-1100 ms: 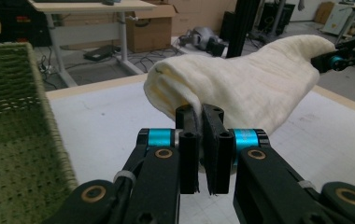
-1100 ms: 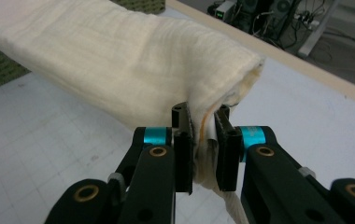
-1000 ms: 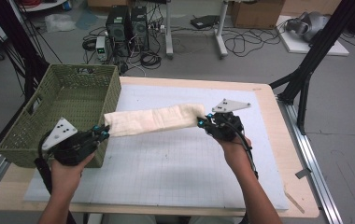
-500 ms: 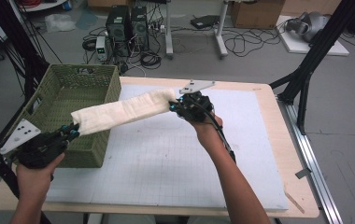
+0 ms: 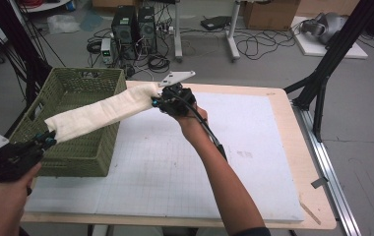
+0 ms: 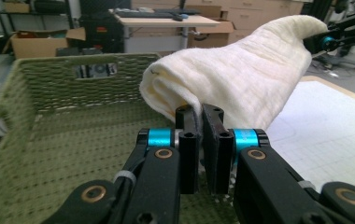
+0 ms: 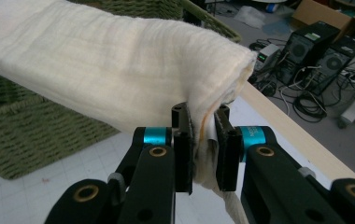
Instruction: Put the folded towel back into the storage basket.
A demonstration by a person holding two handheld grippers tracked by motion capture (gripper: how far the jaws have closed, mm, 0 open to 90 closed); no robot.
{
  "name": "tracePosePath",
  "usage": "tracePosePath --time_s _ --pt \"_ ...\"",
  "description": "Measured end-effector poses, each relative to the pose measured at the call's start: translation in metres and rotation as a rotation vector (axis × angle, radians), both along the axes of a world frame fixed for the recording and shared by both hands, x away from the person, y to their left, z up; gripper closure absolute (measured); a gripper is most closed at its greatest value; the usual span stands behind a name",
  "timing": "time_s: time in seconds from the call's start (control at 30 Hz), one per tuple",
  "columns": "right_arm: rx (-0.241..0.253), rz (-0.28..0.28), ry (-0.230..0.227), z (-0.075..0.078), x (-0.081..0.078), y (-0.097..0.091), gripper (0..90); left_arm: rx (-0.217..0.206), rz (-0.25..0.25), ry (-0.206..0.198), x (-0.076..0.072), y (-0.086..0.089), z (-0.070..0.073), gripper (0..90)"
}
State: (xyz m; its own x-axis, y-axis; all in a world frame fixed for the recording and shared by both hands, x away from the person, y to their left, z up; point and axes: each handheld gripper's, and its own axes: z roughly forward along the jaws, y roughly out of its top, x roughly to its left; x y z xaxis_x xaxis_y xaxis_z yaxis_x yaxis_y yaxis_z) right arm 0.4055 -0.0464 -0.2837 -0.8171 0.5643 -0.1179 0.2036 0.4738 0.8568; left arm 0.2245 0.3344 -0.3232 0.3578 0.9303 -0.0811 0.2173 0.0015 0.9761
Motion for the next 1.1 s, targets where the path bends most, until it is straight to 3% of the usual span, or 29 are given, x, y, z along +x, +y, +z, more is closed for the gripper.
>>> tracePosePath --time_s 0.3,0.63,1.1 --pt "-0.011 0.048 -0.012 0.001 0.018 0.050 81.2 -0.006 0.076 0.013 -0.007 0.031 -0.004 85.0" --pt "-0.039 0.066 -0.005 0.001 0.041 0.101 80.8 -0.012 0.142 0.027 -0.008 0.056 -0.010 85.0" --pt "-0.089 0.060 -0.002 -0.011 0.066 0.150 80.8 0.006 0.193 0.061 -0.002 0.071 -0.017 84.8"
